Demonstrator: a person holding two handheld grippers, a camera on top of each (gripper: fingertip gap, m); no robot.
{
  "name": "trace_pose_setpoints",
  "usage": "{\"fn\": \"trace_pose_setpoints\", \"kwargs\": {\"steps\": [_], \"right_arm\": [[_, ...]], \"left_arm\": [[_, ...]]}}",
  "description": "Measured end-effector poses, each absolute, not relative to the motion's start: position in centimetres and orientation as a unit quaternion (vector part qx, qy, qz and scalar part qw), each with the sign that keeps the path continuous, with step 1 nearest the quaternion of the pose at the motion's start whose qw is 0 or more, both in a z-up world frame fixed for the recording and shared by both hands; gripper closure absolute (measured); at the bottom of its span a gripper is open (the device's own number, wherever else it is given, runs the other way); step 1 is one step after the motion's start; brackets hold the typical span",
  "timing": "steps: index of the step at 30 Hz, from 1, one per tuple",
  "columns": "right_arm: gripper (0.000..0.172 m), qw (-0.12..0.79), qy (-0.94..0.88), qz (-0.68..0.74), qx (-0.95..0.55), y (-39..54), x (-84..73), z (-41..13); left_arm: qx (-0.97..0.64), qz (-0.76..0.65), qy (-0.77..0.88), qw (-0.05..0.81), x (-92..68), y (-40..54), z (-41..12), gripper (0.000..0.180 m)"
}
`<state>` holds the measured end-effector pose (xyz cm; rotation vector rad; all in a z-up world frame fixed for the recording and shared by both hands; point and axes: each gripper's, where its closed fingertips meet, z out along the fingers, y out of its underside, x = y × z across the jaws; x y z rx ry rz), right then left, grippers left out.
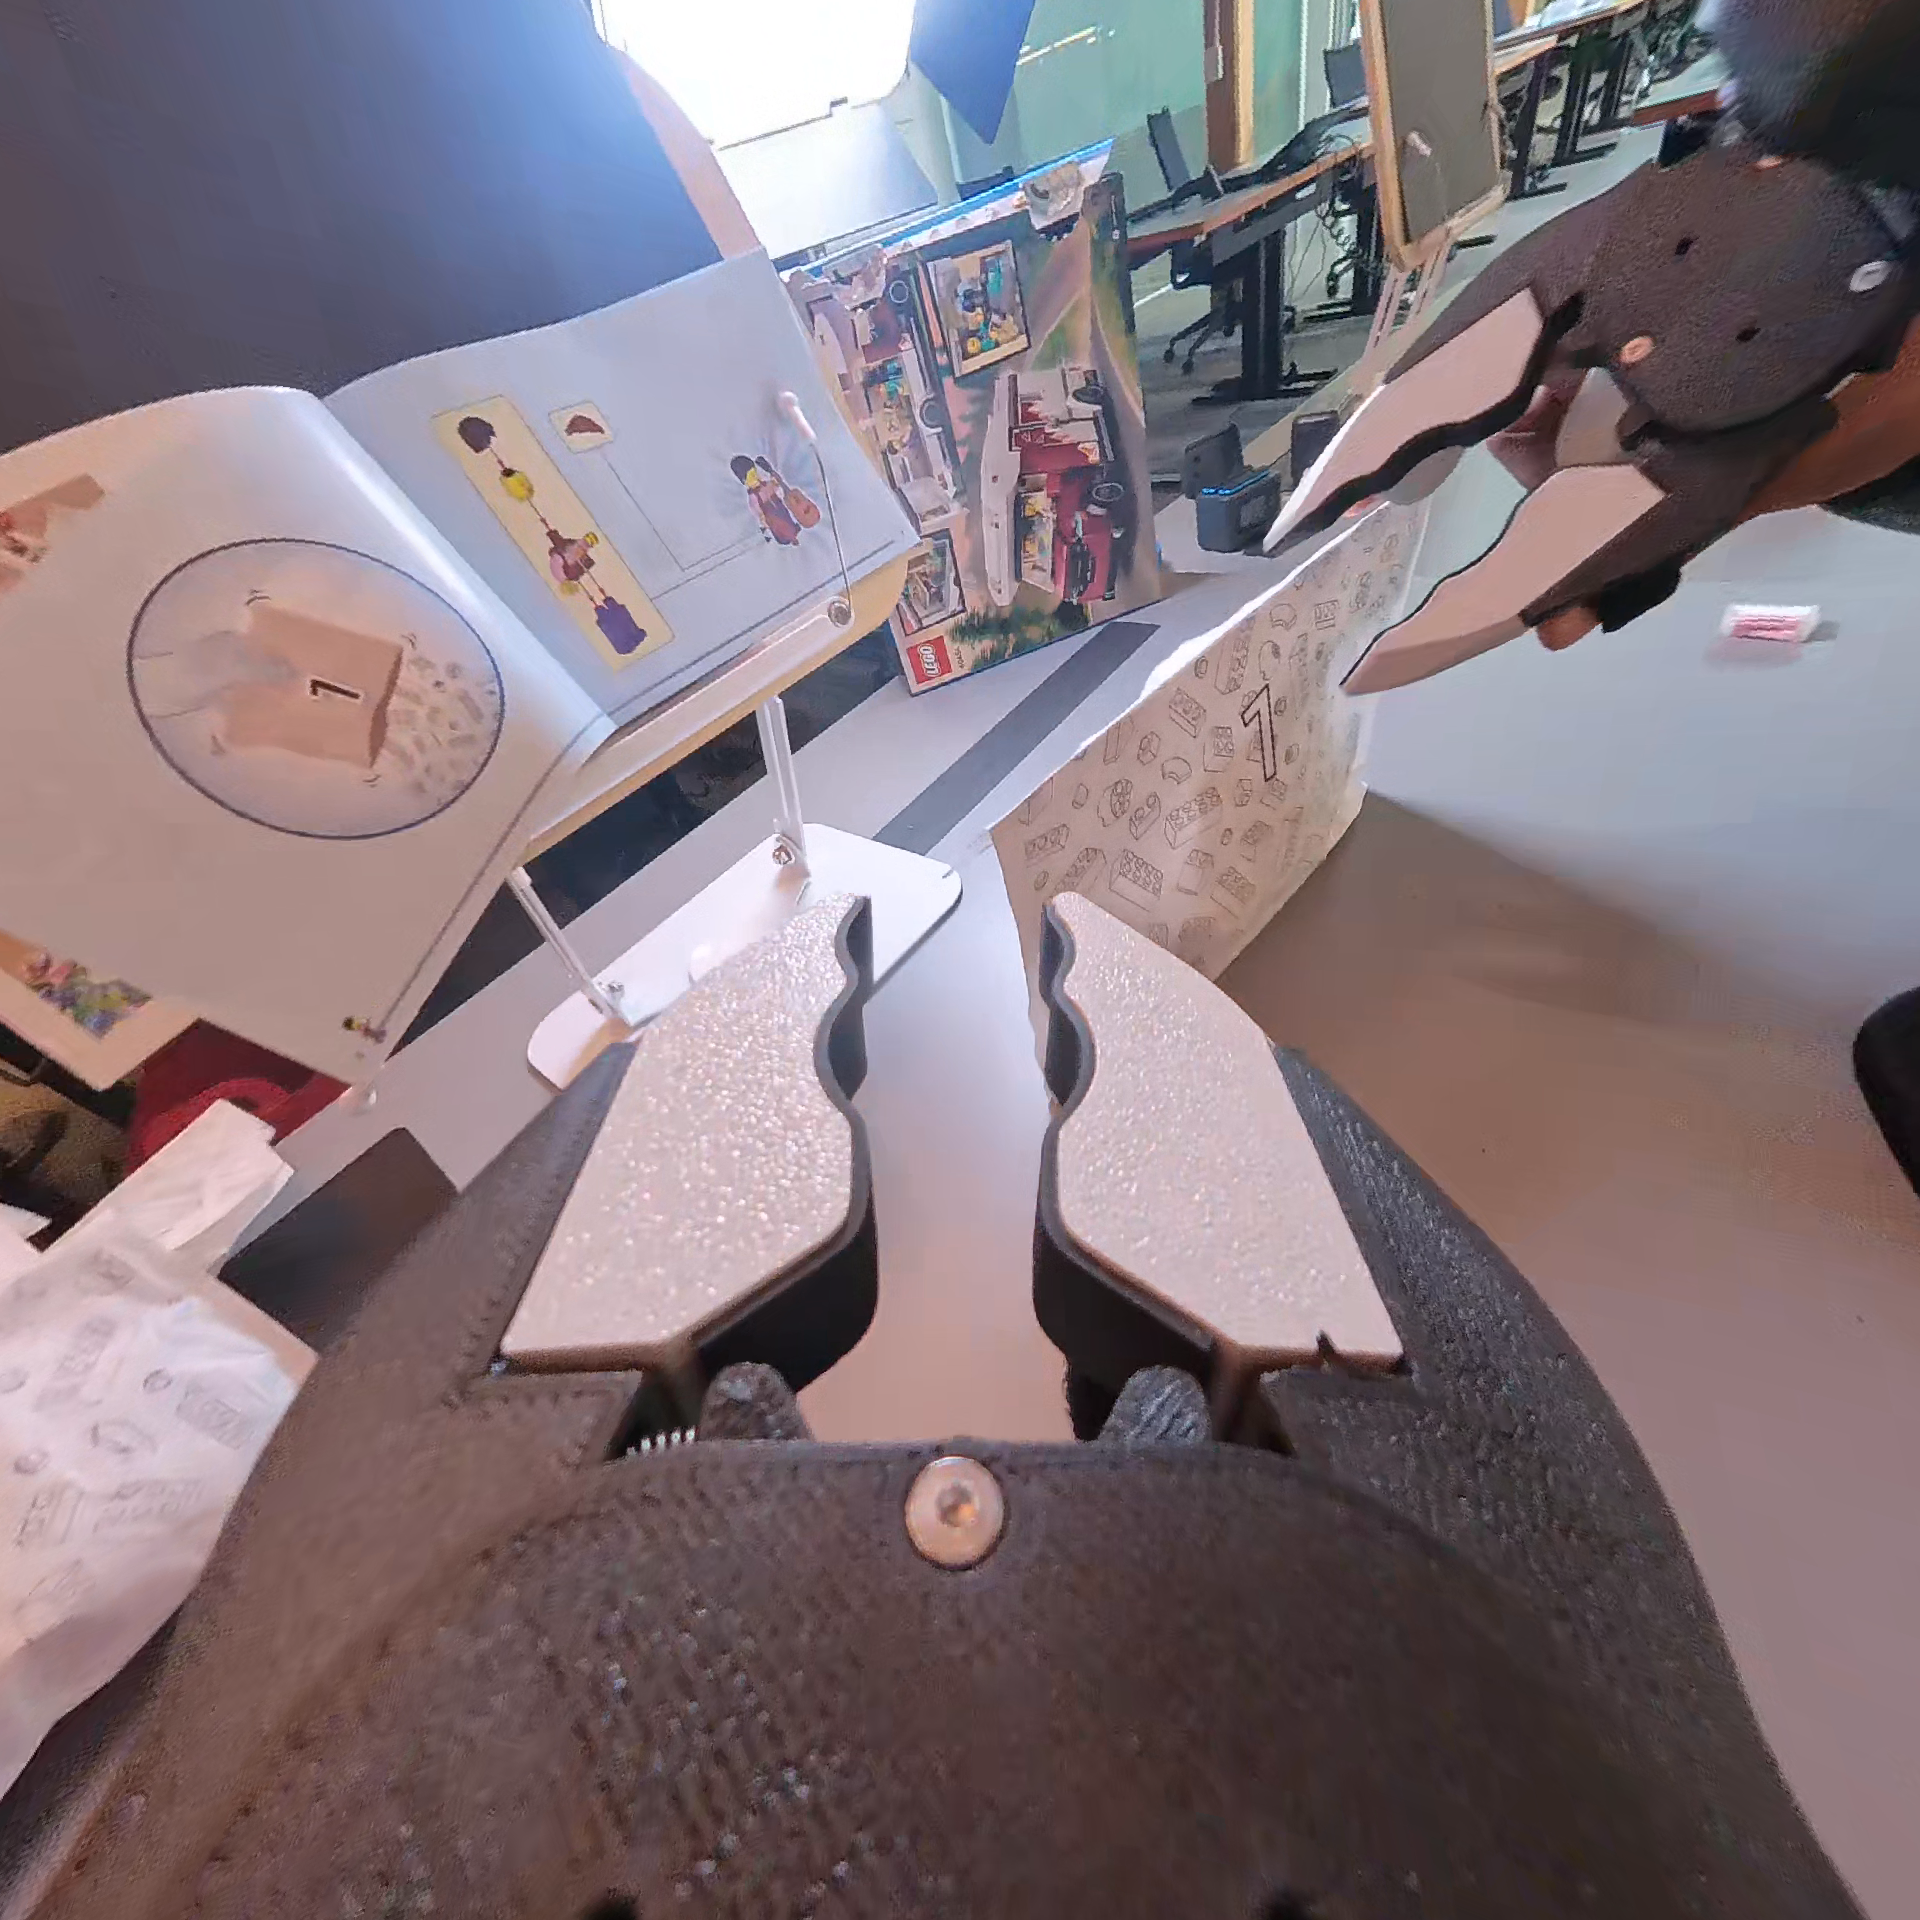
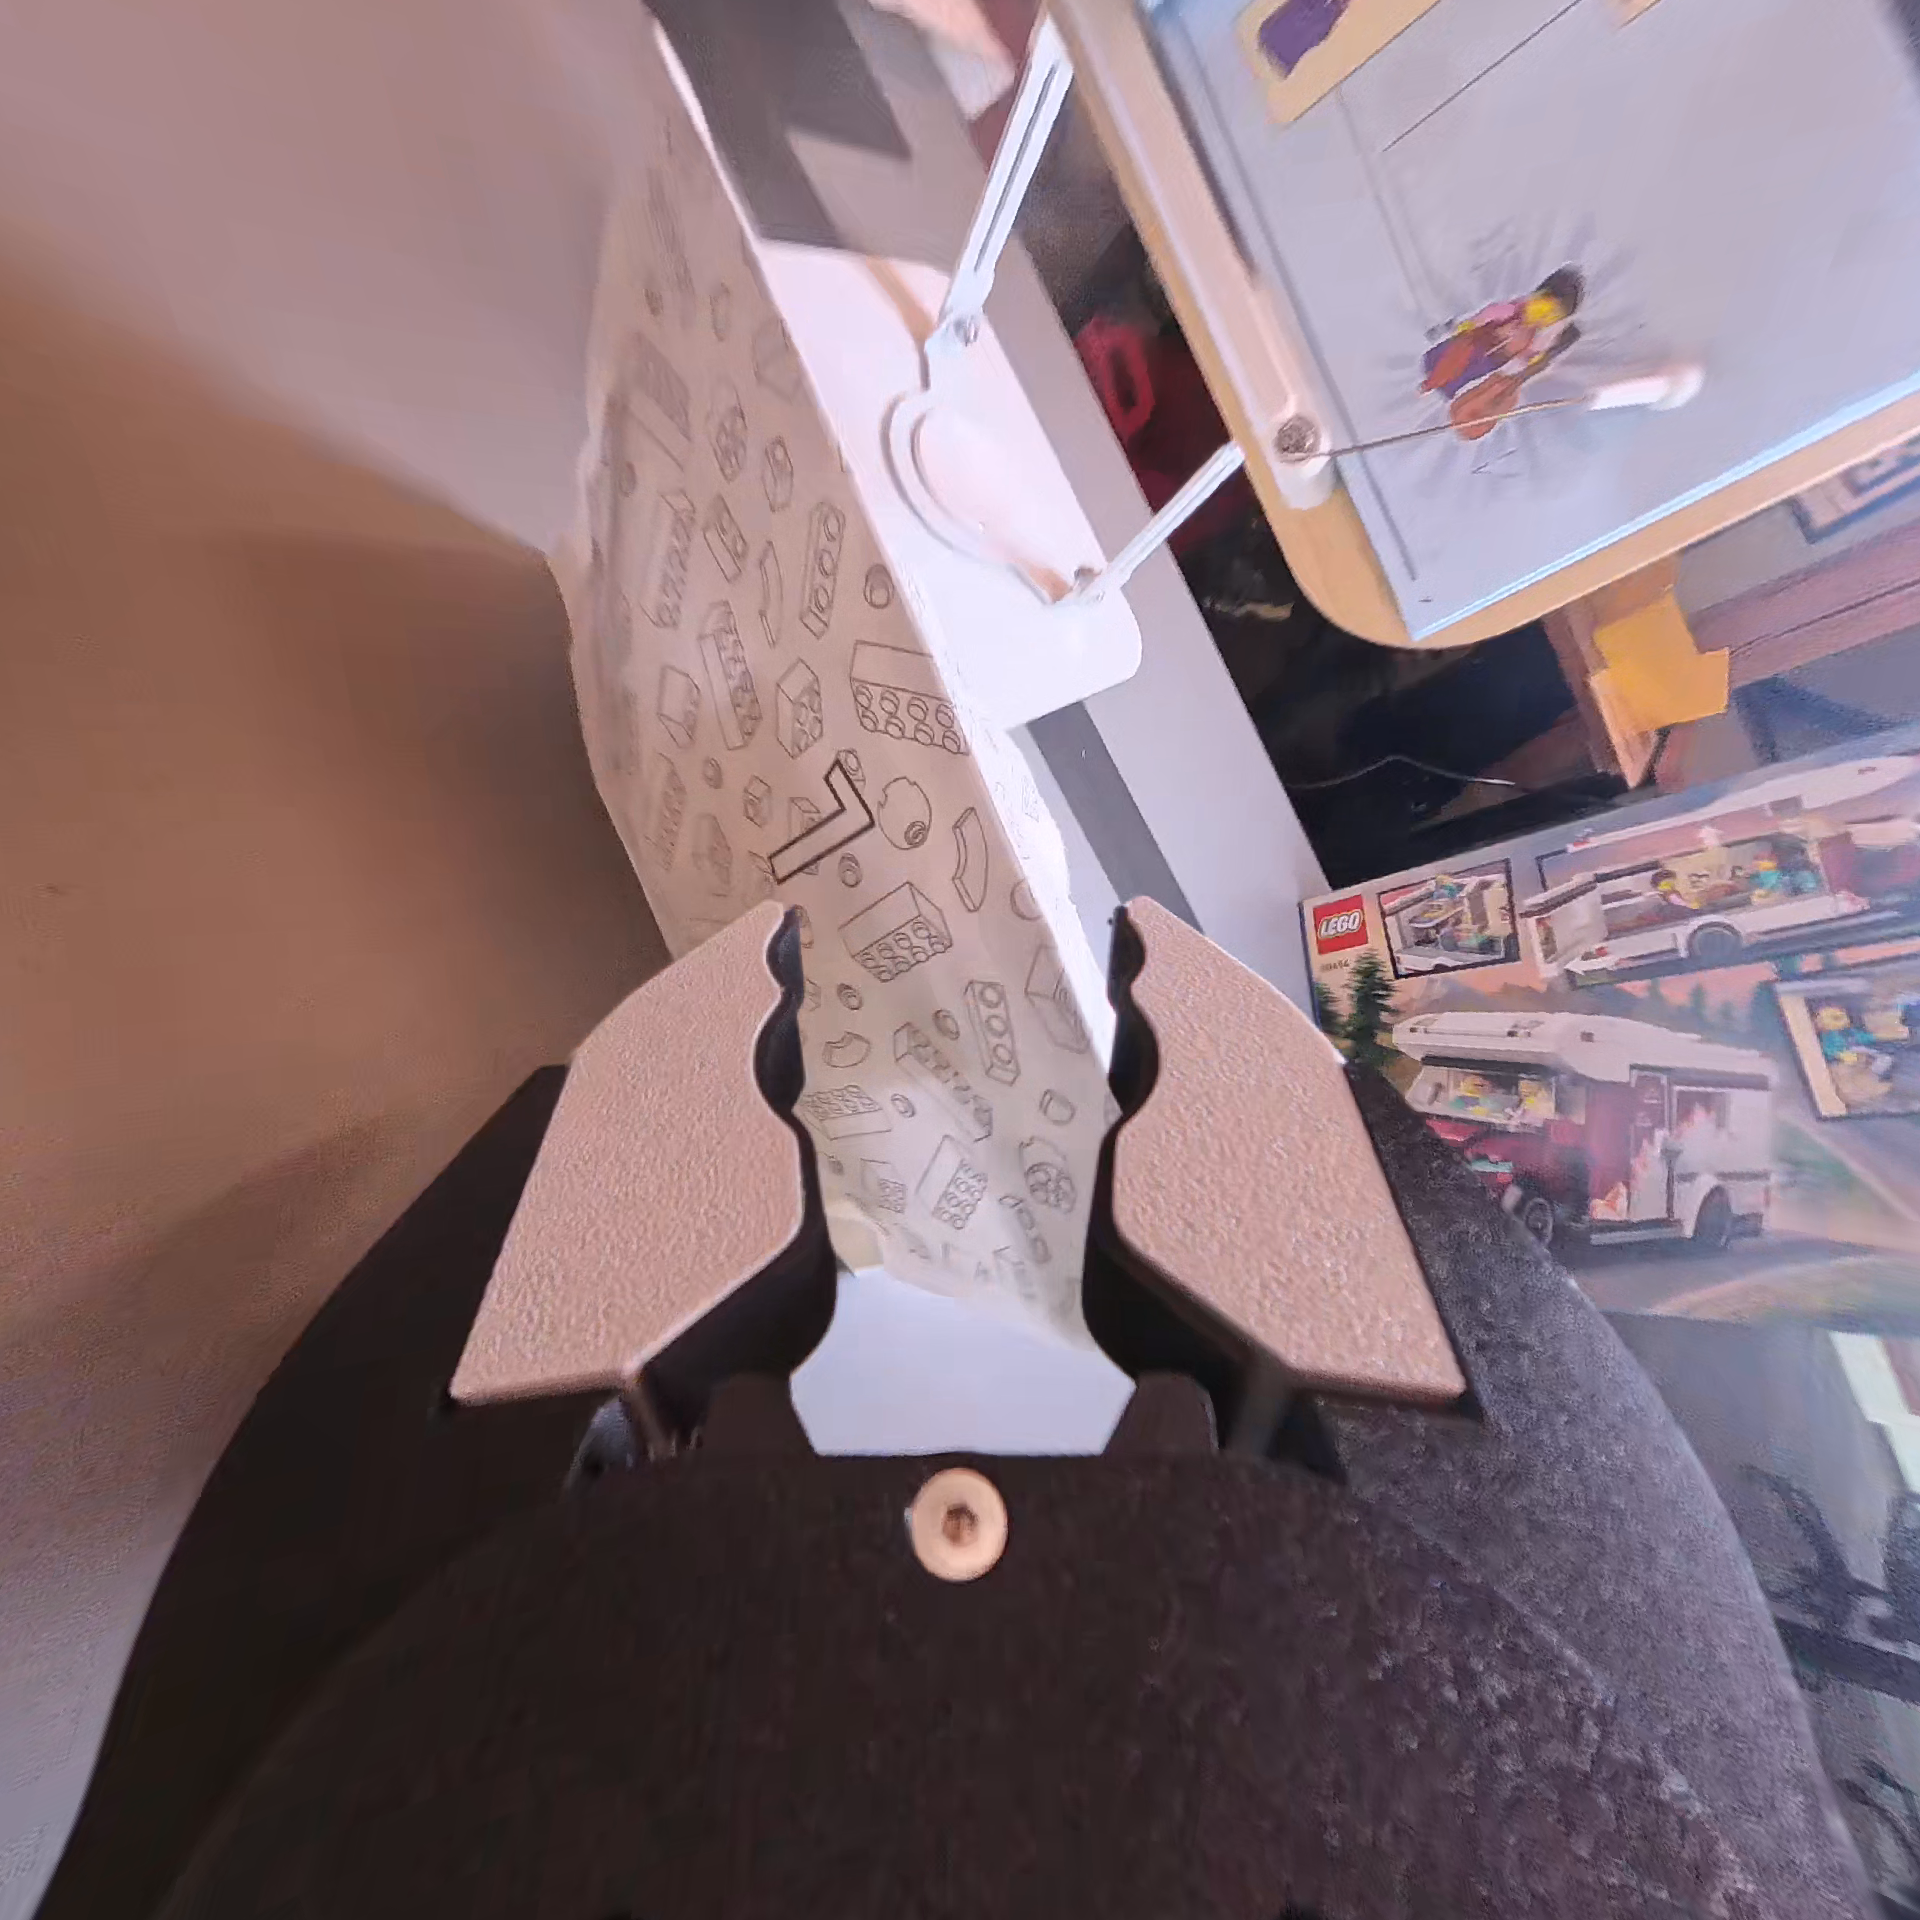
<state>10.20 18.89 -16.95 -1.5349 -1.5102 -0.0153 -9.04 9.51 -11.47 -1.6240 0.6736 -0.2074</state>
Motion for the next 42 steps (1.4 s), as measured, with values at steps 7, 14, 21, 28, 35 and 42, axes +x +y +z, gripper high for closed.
{"fn": "trace_pose_setpoints", "kwargs": {"steps": [7, 14, 21, 28, 35, 42], "right_arm": [[0.171, 0.390, -0.704, -0.035, -0.593, 20.1, 8.2, -18.2], [0.172, 0.334, -0.719, 0.084, -0.603, 16.2, 3.4, -18.1], [0.168, 0.360, -0.720, 0.145, -0.575, 13.9, -1.8, -16.9], [0.114, 0.548, -0.513, 0.204, -0.628, 24.9, 7.0, -10.3], [0.107, 0.579, -0.324, 0.094, -0.742, 40.4, 25.1, -14.6], [0.110, 0.637, -0.333, -0.004, -0.695, 47.1, 30.6, -9.1]], "left_arm": [[-0.718, -0.092, 0.318, 0.613, -8.1, 10.8, -14.0, 0.146], [-0.715, -0.156, 0.410, 0.545, -6.6, 8.4, -15.7, 0.079], [-0.727, -0.108, 0.464, 0.494, -8.9, 7.5, -18.5, 0.179], [-0.810, -0.062, 0.321, 0.487, -20.5, 9.0, -18.5, 0.180], [-0.801, -0.015, 0.234, 0.551, -25.1, 9.8, -15.6, 0.156], [-0.752, 0.039, 0.244, 0.611, -22.8, 9.3, -9.9, 0.138]]}}
